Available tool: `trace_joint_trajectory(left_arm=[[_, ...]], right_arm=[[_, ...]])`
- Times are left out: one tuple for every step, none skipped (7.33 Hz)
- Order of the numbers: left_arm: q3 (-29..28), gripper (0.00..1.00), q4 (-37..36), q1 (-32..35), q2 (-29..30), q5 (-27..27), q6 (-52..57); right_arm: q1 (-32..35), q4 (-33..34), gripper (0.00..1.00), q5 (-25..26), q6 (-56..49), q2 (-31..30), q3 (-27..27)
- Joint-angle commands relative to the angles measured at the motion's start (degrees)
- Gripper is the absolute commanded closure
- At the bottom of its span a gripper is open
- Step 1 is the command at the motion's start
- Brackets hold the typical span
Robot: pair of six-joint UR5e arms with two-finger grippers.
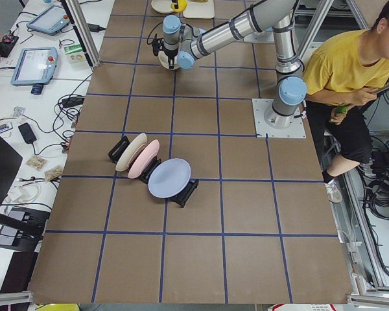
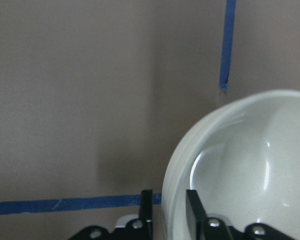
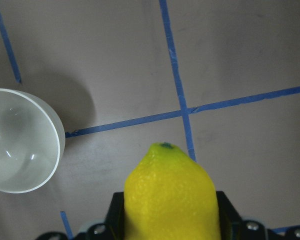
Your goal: Place bowl and put lemon in it
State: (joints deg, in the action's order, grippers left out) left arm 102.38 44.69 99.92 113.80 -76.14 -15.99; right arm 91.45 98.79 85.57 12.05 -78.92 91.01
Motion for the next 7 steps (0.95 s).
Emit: trace_joint_trajectory(left_arm=[[-5.4,0.0,12.0,-4.1,-6.0,-0.1,5.7],[-10.0,0.0,22.3,-7.3,-8.0,-1.2,15.7],[-13.7,0.0,30.2,-10.7,-10.1,-3.6,20.8],[-16.1,0.0,37.9,-11.8,-13.7,-3.9,21.2],[-18.1,0.0,42.9,-12.2,-17.1,-6.0,21.4],[-18.1,0.0,44.1,-12.2,-19.7,-10.0,21.4],[-17.4,0.0,44.7,-12.0,-22.2,-11.2,22.4]], right_arm=[[5.0,5.4,1.0,0.4,1.3,3.3,-0.3],[8.4,6.4,1.0,0.6,2.4,3.9,-0.4],[10.1,10.1,1.0,0.0,7.2,6.2,-0.6],[12.5,15.2,1.0,0.1,9.1,8.6,-0.5],[15.7,18.6,1.0,0.2,9.4,11.1,-0.6],[17.3,22.5,1.0,0.8,10.9,13.4,-0.6],[18.2,23.8,1.0,0.7,11.6,14.7,-0.6]])
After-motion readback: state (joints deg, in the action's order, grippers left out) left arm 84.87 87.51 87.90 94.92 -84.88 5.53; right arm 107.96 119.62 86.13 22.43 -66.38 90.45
